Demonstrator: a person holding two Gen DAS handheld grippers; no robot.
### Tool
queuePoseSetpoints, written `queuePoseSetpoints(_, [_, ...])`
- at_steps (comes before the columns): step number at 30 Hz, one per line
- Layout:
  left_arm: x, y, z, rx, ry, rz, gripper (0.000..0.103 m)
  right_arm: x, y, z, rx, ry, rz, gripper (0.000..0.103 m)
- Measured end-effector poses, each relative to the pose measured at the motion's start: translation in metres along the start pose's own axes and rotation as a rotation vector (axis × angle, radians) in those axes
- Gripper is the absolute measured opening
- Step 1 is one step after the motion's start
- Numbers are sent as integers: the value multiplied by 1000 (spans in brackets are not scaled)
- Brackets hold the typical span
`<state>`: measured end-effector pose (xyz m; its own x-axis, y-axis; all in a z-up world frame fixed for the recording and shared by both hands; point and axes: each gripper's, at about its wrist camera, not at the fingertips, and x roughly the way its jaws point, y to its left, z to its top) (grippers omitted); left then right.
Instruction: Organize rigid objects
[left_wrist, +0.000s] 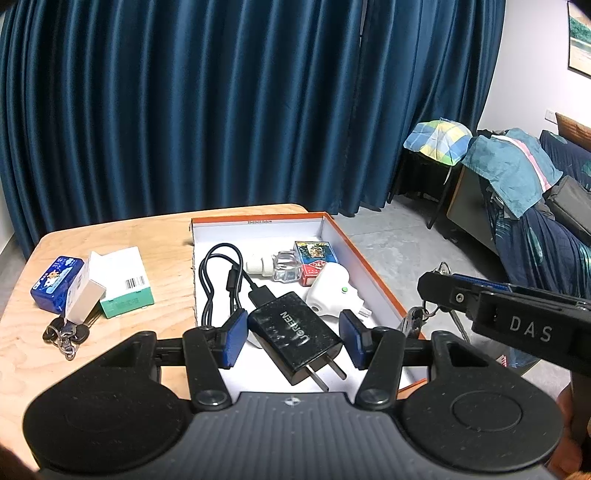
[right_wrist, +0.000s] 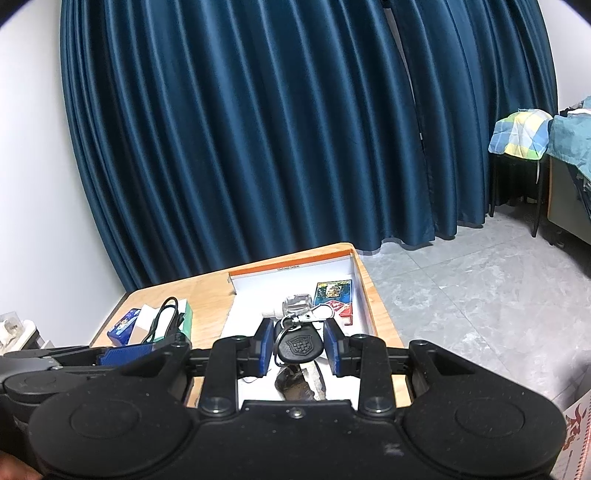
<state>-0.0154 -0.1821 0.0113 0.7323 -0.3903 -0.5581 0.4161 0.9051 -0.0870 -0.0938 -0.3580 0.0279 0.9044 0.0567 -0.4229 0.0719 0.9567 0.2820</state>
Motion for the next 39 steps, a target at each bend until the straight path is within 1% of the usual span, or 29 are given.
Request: queuePoseSetpoints(39, [-1,5,-3,-26,0,3,55,5,-1,-1,-11,22,15,37])
